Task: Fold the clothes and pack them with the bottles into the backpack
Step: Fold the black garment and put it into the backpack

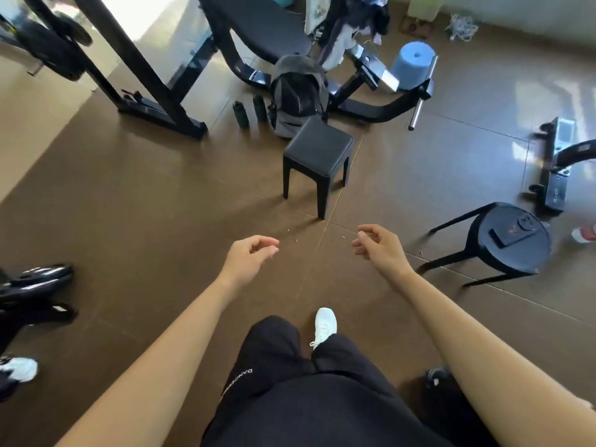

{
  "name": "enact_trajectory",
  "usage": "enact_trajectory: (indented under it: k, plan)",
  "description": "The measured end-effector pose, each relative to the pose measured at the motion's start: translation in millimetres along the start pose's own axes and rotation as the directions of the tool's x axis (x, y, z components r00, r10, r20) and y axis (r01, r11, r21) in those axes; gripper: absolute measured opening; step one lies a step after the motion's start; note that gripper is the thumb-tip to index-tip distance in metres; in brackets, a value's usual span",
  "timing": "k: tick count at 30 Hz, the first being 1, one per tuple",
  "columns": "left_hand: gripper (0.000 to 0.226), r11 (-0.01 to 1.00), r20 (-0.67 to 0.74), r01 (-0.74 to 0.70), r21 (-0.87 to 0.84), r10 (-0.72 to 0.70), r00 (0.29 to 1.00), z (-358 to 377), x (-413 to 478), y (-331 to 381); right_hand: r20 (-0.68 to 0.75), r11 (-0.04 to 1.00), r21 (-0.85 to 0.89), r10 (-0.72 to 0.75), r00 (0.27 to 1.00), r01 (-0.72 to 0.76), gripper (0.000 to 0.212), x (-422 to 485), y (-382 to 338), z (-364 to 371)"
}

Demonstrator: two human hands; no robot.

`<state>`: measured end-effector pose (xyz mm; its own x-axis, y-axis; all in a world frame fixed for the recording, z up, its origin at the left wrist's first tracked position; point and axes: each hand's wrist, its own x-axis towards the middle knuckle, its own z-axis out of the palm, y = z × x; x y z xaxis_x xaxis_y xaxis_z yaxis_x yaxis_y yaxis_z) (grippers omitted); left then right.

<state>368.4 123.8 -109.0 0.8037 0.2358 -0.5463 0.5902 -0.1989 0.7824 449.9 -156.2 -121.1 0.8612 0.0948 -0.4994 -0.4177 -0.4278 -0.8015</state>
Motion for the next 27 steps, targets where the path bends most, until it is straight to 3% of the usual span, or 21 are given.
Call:
enact_trajectory:
  k: [8,15,22,27]
  plan:
    - [0.016,0.998,0.038,0.014,-0.068,-0.011,0.999,-14.5,138.5,67.1,-0.020,0.998,-0.045,0.031,0.999,-0.032,0.025,150.6,-85.7,-10.4]
    - [0.015,0.993,0.201,-0.089,0.079,0.071,0.977,6.6,285.7,157.5,-0.152,0.994,0.035,0.107,0.983,-0.103,0.021,248.6,-111.3,-53.9]
    - [0.015,0.974,0.329,-0.128,0.189,0.060,0.942,99.1,405.8,258.9,-0.200,0.972,0.158,0.203,0.959,-0.173,0.015,362.4,-111.1,-156.7]
    - [0.015,0.973,0.265,-0.086,0.215,0.027,0.964,187.3,478.7,332.6,-0.133,0.975,0.119,0.203,0.970,-0.187,0.015,457.3,-112.4,-252.9]
